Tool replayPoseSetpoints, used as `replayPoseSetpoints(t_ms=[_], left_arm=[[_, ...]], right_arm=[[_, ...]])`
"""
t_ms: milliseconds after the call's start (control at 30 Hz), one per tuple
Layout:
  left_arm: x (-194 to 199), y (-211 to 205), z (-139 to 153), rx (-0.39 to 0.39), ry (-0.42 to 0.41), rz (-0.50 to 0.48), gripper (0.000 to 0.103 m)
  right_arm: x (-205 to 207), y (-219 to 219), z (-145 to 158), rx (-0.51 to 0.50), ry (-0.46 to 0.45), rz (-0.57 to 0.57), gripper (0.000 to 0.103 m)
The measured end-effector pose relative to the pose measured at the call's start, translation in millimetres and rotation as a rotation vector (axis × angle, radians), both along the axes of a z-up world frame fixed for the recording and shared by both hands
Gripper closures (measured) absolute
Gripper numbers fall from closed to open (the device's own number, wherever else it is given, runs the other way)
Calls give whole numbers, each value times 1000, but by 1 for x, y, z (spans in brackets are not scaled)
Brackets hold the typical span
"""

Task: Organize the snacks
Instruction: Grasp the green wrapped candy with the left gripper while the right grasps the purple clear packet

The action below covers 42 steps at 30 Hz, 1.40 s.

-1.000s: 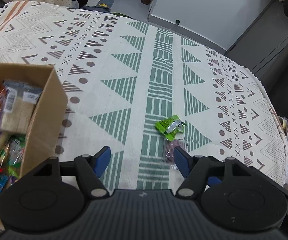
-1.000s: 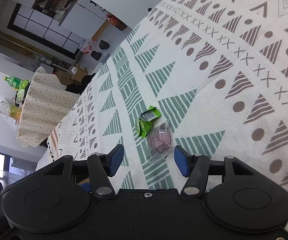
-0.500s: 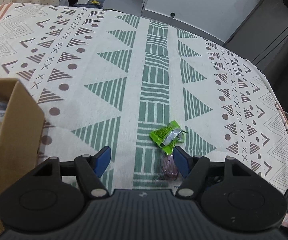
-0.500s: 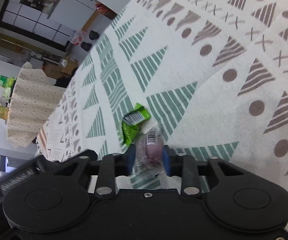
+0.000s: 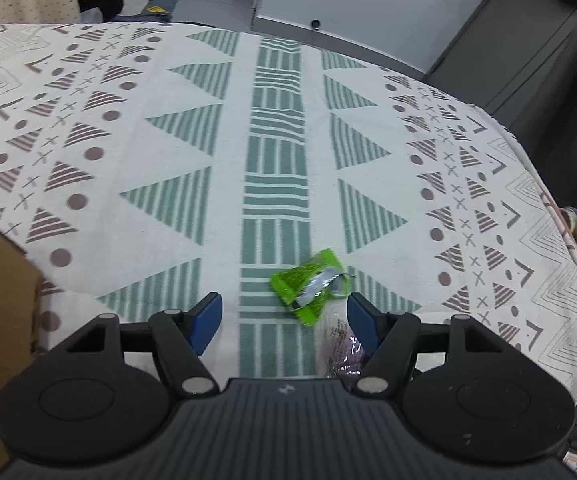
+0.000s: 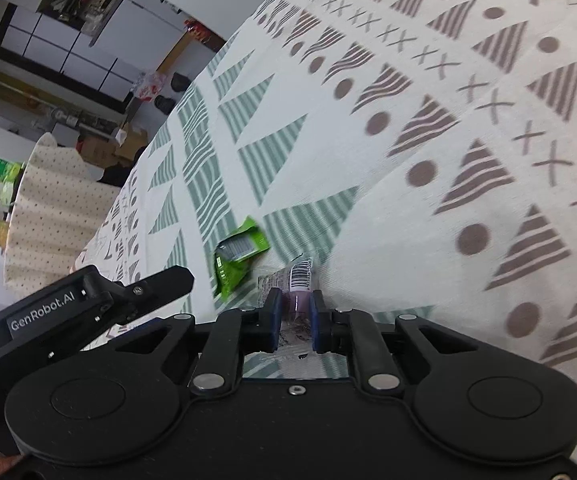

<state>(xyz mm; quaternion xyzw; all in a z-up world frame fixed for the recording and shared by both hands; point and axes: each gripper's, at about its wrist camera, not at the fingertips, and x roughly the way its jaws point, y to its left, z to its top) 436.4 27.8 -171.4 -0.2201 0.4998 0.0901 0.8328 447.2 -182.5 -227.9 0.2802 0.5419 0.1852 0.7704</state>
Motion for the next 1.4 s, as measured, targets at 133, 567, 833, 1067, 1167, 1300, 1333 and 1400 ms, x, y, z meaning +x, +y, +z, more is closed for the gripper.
replayPoseSetpoints(t_ms=[133, 567, 833, 1067, 1167, 1300, 1333, 1400], left_arm=[[6, -10, 3, -2, -33, -41, 35], [32, -28, -24, 104, -49, -141, 41], [16, -19, -29, 71, -26, -86, 76], [-5, -1, -19, 73, -16, -20, 79], [-13, 8, -13, 72, -17, 5, 79], [-22, 18, -5, 70, -23, 27, 79], [-25, 21, -4, 70, -23, 36, 79], [-30, 25, -1, 72, -22, 50, 79]], right_arm=[[-1, -13, 0, -13, -5, -39, 103], [-7, -51, 3, -18, 20, -97, 87], [-3, -35, 0, 8, 28, -89, 65], [2, -12, 6, -39, -20, -49, 40], [5, 1, 8, -59, -28, -19, 39], [4, 20, 9, -93, -38, 22, 35], [3, 25, 10, -102, -43, 38, 34], [1, 38, 10, -138, -54, 82, 34]])
